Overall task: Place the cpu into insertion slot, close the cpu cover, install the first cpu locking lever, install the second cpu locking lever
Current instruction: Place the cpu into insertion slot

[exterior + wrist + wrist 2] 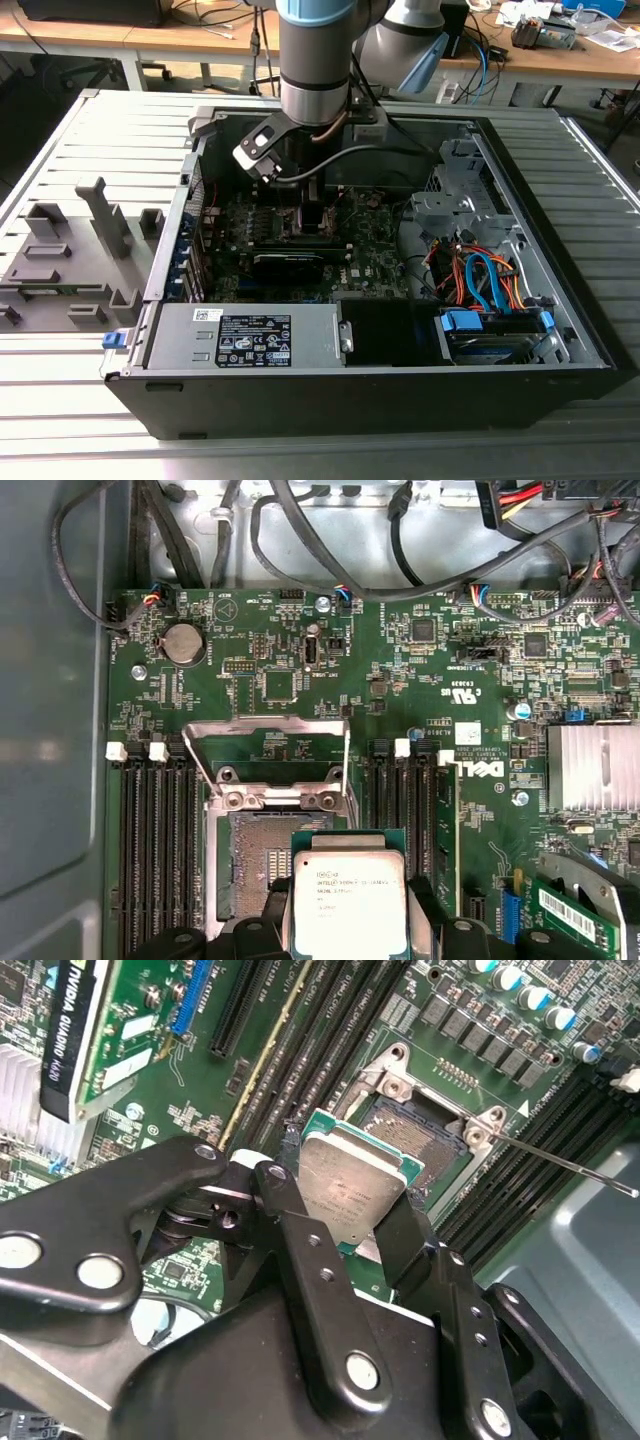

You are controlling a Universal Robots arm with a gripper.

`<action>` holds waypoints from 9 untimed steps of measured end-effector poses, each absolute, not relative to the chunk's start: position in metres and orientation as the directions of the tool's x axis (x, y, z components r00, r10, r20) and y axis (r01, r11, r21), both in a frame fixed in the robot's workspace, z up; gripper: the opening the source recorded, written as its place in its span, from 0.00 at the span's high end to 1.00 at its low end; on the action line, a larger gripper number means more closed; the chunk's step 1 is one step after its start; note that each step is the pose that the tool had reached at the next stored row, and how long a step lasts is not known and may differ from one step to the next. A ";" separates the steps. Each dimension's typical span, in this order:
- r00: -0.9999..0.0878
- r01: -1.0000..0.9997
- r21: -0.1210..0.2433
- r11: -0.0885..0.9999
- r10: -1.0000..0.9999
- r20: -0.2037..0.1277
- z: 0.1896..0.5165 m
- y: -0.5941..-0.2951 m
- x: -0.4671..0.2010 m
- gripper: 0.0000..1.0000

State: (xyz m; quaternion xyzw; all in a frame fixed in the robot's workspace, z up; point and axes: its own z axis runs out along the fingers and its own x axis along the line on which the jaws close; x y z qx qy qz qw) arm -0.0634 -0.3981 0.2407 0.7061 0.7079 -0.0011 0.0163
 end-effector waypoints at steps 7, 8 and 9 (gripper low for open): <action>-0.002 1.000 0.021 0.003 1.000 -0.025 0.241 -0.391 -0.063 0.46; -0.002 1.000 0.021 0.003 1.000 -0.025 0.241 -0.391 -0.063 0.46; -0.002 1.000 0.021 0.003 1.000 -0.025 0.241 -0.390 -0.063 0.46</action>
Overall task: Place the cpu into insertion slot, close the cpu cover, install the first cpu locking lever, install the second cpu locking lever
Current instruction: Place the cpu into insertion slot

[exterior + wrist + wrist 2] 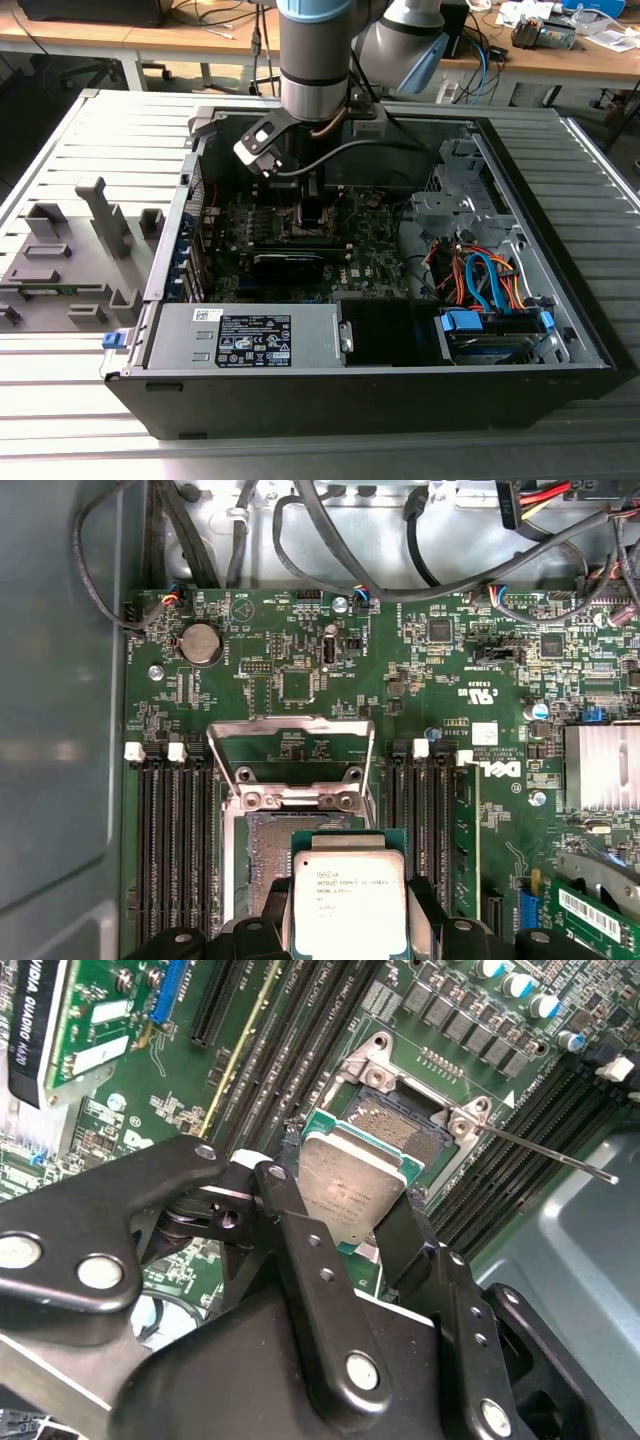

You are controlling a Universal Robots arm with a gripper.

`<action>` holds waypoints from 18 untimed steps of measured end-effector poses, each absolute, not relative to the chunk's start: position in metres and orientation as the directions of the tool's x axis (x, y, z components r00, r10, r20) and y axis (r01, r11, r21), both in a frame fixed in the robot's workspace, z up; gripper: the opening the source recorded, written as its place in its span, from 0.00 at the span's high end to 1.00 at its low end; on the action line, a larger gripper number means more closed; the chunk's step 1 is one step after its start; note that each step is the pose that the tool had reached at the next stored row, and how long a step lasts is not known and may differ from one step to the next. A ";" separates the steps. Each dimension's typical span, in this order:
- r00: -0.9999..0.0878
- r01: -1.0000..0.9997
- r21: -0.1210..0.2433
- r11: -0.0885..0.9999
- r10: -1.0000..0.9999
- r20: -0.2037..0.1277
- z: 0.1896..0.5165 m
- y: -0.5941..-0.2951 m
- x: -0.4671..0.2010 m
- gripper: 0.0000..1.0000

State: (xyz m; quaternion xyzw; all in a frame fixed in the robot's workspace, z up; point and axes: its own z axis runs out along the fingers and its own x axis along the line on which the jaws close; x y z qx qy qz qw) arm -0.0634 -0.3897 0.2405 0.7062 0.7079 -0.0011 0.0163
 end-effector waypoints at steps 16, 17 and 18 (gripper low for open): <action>-0.002 1.000 0.021 0.003 1.000 -0.025 0.239 -0.385 -0.063 0.46; -0.002 1.000 0.021 0.003 1.000 -0.025 0.239 -0.385 -0.063 0.46; -0.002 1.000 0.021 0.003 1.000 -0.025 0.239 -0.385 -0.063 0.46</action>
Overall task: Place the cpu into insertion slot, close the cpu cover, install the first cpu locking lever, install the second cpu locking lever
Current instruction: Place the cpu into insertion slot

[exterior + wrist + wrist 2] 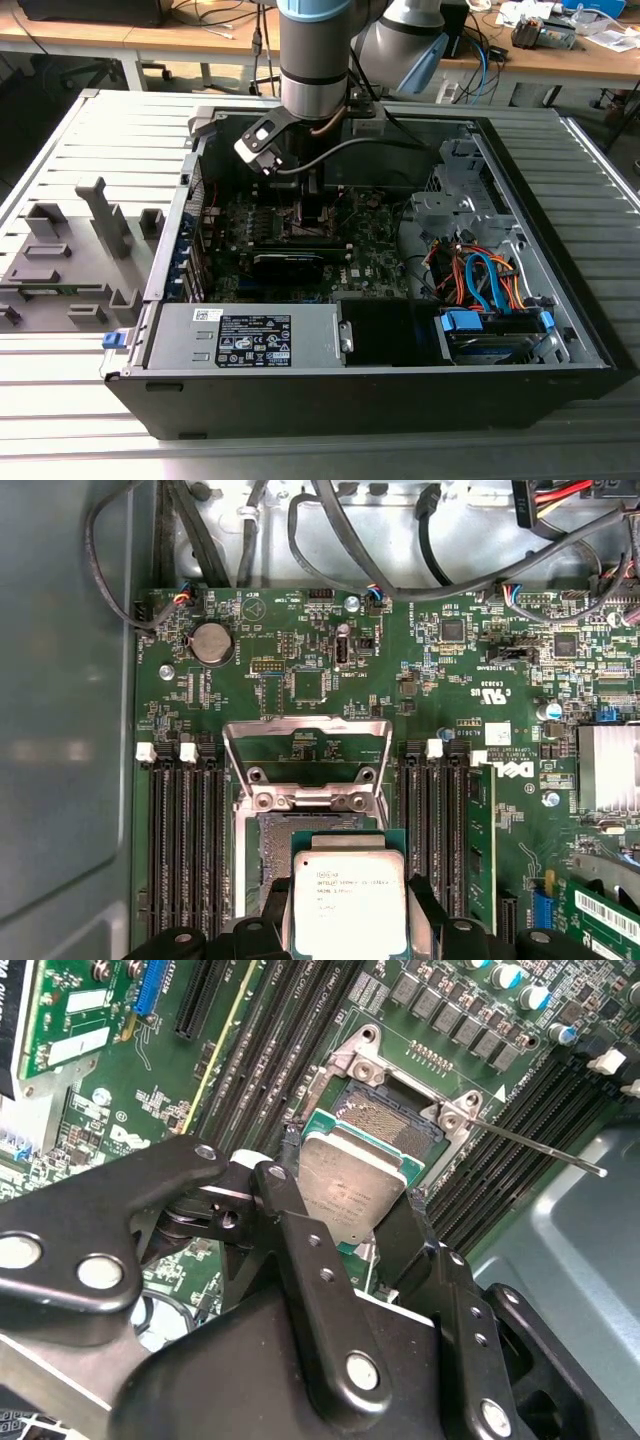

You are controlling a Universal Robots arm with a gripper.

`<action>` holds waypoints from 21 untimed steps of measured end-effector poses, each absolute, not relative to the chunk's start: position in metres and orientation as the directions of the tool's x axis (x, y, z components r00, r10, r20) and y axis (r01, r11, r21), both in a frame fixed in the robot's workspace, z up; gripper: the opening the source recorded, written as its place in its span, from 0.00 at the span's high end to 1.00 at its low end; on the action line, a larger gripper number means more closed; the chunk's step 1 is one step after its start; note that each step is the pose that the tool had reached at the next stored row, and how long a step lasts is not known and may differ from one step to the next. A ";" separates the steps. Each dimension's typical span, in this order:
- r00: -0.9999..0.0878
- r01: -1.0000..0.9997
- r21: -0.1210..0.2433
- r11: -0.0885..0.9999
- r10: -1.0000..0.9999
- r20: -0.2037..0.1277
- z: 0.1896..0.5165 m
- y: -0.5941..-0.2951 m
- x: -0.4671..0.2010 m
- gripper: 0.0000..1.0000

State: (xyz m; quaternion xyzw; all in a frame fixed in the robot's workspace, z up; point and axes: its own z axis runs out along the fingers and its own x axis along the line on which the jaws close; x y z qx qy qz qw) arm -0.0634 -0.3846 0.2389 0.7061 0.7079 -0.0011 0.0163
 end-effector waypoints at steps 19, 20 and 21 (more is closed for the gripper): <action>-0.002 1.000 0.021 0.003 1.000 -0.025 0.237 -0.378 -0.063 0.46; -0.002 1.000 0.021 0.003 1.000 -0.025 0.236 -0.377 -0.063 0.46; -0.002 1.000 0.021 0.003 1.000 -0.025 0.236 -0.377 -0.063 0.46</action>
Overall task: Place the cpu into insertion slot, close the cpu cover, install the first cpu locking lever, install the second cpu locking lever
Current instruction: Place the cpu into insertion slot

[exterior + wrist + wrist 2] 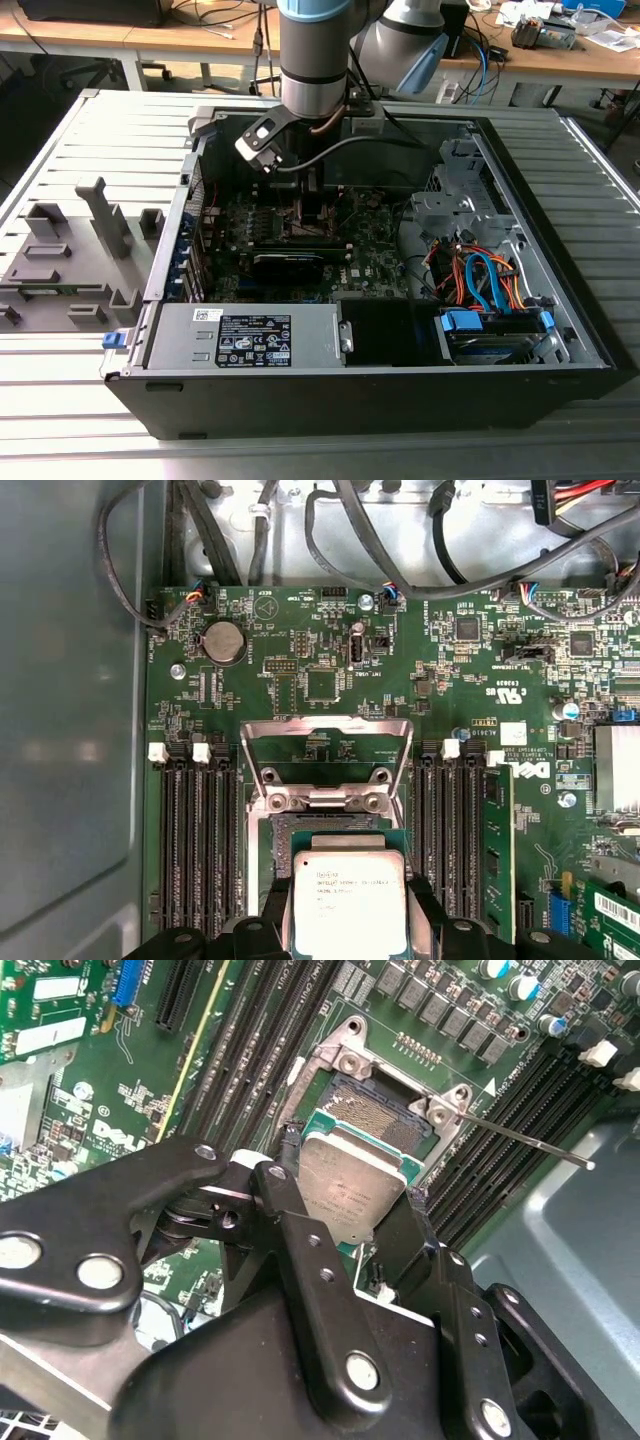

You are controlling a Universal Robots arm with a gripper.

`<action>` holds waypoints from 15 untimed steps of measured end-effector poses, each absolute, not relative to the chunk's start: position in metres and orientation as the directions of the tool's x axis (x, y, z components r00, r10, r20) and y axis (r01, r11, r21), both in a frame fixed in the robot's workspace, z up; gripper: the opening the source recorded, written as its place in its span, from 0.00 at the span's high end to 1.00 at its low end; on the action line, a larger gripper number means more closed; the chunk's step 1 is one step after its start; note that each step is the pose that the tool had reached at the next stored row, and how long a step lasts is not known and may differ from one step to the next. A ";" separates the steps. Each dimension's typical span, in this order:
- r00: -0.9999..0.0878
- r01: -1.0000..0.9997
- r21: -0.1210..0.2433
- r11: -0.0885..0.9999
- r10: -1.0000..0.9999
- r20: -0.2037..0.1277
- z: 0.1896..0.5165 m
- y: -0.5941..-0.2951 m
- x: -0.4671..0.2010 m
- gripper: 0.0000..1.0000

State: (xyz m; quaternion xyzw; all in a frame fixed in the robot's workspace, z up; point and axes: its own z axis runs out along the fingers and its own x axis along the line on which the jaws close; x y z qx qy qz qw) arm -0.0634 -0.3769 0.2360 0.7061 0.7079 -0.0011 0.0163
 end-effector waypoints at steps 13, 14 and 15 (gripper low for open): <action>-0.002 1.000 0.021 0.003 1.000 -0.025 0.230 -0.372 -0.063 0.46; -0.002 1.000 0.021 0.003 1.000 -0.025 0.230 -0.372 -0.063 0.46; -0.002 1.000 0.021 0.003 1.000 -0.025 0.230 -0.372 -0.063 0.46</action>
